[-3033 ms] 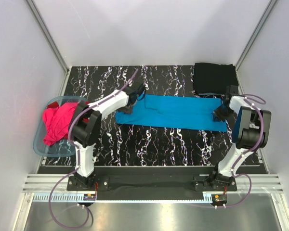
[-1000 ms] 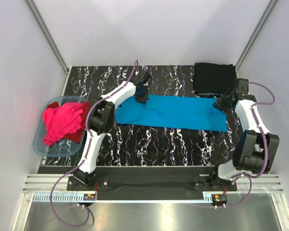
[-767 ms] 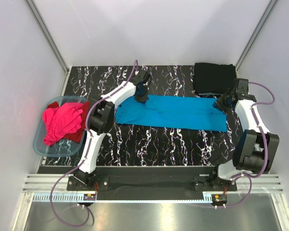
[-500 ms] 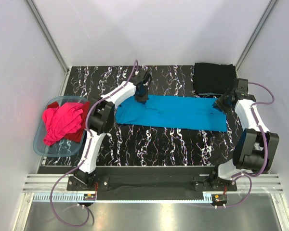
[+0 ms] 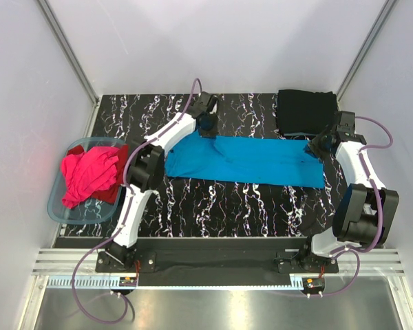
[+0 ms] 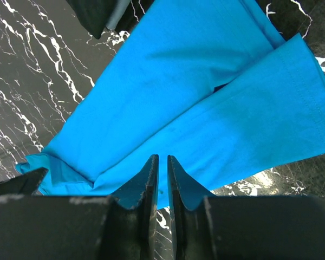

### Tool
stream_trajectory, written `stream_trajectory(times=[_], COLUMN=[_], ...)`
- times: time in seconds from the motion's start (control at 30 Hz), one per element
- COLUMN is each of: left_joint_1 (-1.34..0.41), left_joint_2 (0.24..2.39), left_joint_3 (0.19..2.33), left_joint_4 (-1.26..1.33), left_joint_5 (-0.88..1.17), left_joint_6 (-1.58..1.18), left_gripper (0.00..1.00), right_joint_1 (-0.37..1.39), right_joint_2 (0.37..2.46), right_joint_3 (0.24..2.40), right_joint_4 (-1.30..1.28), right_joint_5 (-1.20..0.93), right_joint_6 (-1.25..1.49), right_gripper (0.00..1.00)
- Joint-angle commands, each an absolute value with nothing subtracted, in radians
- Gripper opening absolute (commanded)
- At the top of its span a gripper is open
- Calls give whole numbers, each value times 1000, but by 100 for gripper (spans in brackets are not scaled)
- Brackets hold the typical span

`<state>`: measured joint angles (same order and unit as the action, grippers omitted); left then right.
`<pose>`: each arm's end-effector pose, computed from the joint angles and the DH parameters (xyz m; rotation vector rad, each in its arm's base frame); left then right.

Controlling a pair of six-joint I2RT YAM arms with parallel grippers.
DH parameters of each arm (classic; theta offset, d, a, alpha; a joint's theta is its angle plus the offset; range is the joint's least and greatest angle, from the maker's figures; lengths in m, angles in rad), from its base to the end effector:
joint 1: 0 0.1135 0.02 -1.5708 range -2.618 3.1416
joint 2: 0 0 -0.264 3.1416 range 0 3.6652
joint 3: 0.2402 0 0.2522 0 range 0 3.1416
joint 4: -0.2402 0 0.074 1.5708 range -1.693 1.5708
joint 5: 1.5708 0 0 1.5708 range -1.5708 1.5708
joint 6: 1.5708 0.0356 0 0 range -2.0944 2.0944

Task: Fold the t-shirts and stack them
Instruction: Fold the tshirt

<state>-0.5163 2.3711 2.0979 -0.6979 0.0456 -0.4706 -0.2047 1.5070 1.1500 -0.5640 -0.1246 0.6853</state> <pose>0.4543 -0.2598 0.1986 0.0778 2.5998 -0.4331 0.3140 -0.0607 0.2605 1.0355 2.2942 0.3542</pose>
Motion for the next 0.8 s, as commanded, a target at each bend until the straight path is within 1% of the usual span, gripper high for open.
stream_trajectory(times=[0.0, 0.2, 0.33, 0.4, 0.47, 0.5, 0.53, 0.6, 0.77], left_joint_1=[-522, -520, -511, -502, -488, -485, -483, -479, -476], left_joint_2=[2404, 2422, 2395, 2332, 2258, 2188, 2159, 2106, 2129], left_joint_3=[2163, 2163, 2155, 2129, 2039, 2004, 1941, 1892, 1839], left_joint_4=[-615, -529, -517, -522, -525, -523, -523, -532, -586], left_joint_5=[145, 261, 288, 253, 194, 130, 97, 43, 41], left_joint_6=[-456, -449, -430, -439, -442, -440, -431, -426, -465], left_gripper=[1, 2, 2, 3, 2, 2, 2, 1, 0], right_joint_1=[-199, -199, -199, -199, -199, -199, -199, -199, -199], right_joint_2=[1508, 1508, 1503, 1502, 1500, 1497, 1497, 1497, 1503], right_joint_3=[1189, 1184, 1183, 1183, 1184, 1183, 1181, 1181, 1183], right_joint_4=[-537, -535, -535, -535, -537, -535, -537, -534, -535], right_joint_5=[-133, -129, -127, -129, -130, -129, -130, -140, -144], right_joint_6=[676, 670, 670, 669, 667, 669, 669, 672, 670], right_gripper=[19, 19, 19, 19, 19, 19, 19, 19, 19])
